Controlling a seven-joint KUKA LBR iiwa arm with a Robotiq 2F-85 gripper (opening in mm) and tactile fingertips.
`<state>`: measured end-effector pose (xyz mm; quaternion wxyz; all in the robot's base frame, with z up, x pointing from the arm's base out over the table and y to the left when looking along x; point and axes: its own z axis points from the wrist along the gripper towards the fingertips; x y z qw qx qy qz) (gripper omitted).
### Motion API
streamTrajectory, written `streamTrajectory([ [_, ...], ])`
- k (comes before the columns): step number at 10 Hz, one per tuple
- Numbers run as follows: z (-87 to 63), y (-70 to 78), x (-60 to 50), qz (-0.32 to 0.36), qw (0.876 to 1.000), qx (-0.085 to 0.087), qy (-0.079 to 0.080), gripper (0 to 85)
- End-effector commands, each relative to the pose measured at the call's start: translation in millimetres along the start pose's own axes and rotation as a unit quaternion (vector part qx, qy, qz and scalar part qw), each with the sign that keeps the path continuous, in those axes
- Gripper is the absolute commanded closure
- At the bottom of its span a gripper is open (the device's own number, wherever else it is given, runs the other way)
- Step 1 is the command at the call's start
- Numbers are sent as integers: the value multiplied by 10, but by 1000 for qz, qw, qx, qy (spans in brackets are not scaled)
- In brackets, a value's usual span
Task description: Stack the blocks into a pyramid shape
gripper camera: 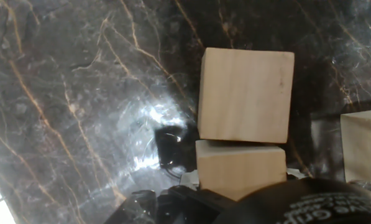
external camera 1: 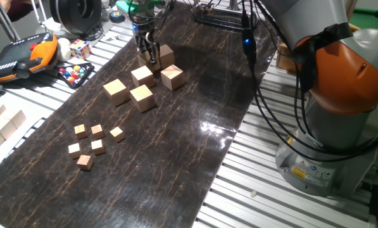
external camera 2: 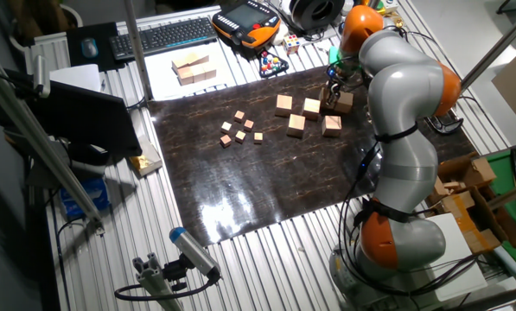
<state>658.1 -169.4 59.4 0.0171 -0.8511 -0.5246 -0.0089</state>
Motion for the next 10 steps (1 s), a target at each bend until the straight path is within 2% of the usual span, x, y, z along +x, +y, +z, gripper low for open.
streamTrajectory([
  [1,6,-1,-5,1,1000,0,0,840],
  [10,38,-20,-67,-4,1000,-2,4,840],
])
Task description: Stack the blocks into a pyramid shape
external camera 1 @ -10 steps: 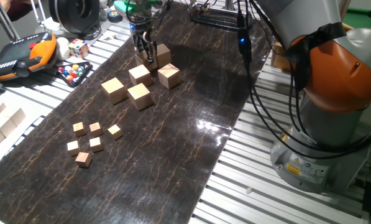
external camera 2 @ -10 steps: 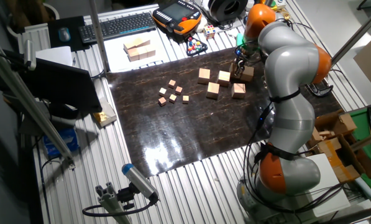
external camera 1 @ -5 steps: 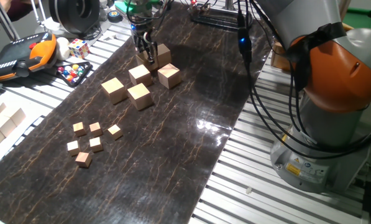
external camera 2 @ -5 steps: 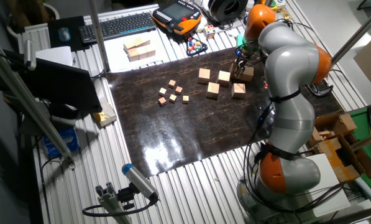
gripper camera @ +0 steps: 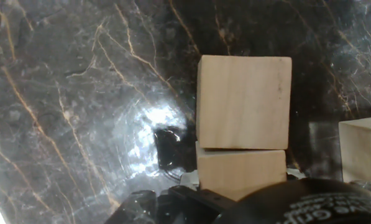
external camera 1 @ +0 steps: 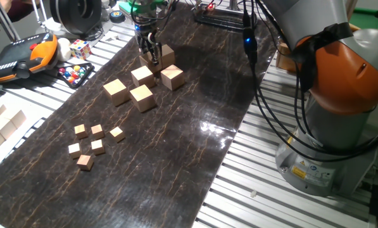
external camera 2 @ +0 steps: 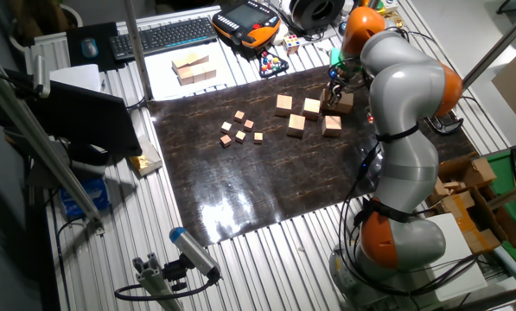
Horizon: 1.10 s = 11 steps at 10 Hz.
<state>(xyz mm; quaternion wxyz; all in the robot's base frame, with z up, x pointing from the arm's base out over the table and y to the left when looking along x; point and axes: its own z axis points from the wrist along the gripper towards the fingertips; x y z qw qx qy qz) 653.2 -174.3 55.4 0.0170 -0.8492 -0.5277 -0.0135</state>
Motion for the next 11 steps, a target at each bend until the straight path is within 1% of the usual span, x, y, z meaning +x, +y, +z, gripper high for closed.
streamTrajectory([
  [1,7,-3,-5,1,1000,0,0,840],
  [5,9,-15,-12,8,1000,2,1,840],
  [11,0,-25,-20,9,1000,1,-4,840],
])
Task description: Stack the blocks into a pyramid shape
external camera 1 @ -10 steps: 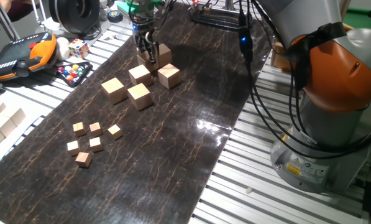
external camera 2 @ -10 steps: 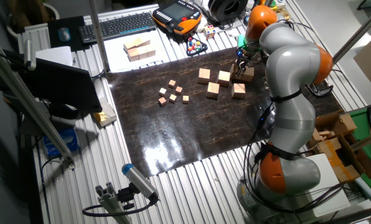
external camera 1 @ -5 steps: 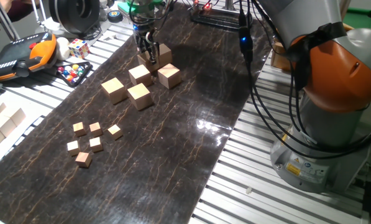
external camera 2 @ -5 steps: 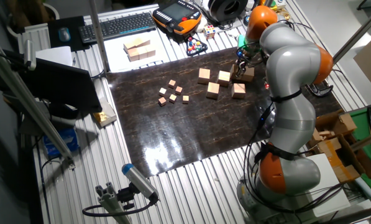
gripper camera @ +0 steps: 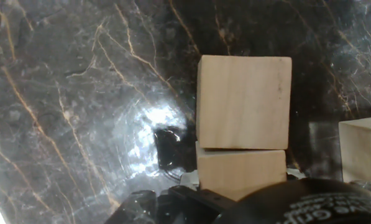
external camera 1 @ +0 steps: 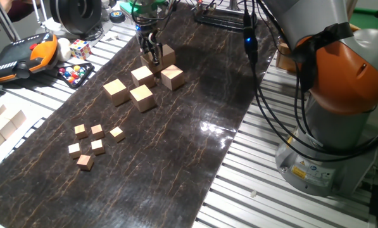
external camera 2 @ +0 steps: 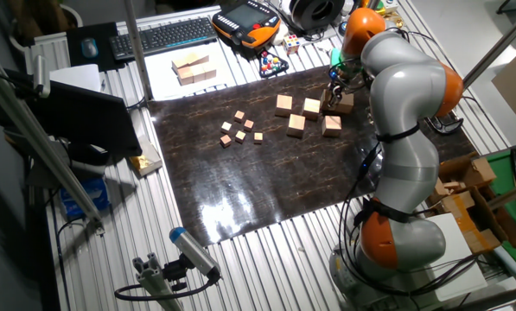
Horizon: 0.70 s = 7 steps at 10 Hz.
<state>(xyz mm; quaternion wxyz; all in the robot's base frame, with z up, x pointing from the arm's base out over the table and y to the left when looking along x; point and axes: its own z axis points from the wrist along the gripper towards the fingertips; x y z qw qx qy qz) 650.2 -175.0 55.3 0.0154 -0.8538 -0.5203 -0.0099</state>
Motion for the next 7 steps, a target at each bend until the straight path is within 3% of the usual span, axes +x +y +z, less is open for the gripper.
streamTrajectory([
  [1,1,1,-1,-1,1000,-1,-1,840],
  [5,13,-2,-4,-9,1000,4,0,840],
  [7,14,-3,-2,-11,1000,4,-2,700],
])
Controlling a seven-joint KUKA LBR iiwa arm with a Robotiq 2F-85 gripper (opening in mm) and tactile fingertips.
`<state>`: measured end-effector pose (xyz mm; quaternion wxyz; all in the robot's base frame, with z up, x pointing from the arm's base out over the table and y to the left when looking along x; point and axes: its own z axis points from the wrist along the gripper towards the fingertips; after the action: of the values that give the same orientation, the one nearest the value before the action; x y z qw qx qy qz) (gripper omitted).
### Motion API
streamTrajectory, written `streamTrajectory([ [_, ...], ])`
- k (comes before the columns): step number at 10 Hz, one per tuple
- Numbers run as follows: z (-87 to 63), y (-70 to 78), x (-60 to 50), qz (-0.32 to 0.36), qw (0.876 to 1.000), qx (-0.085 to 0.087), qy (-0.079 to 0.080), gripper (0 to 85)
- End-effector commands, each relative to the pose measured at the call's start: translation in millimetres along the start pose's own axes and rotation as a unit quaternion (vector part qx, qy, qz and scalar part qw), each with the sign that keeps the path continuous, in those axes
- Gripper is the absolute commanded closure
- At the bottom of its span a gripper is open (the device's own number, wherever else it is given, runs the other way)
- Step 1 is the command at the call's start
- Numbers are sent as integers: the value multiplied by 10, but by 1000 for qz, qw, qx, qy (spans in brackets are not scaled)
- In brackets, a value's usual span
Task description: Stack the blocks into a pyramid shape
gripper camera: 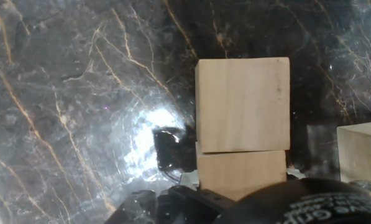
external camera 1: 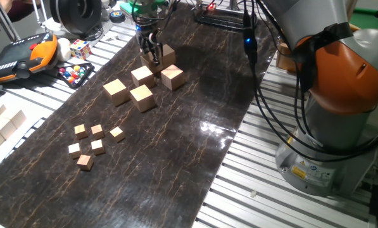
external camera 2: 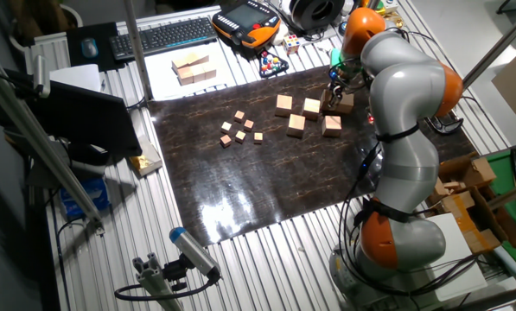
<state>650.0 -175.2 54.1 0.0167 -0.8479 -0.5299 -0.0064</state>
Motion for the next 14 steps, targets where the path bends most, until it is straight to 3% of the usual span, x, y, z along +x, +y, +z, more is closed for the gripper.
streamTrajectory([
  [1,3,-2,2,0,1000,-1,0,603],
  [4,0,-4,1,6,1000,-7,-3,350],
  [6,0,-5,2,8,1000,-8,-3,93],
  [9,-11,-4,10,8,1000,-9,-4,0],
  [12,-194,-15,72,10,1000,-8,-11,0],
  [14,-282,-61,141,18,1000,-3,-7,0],
])
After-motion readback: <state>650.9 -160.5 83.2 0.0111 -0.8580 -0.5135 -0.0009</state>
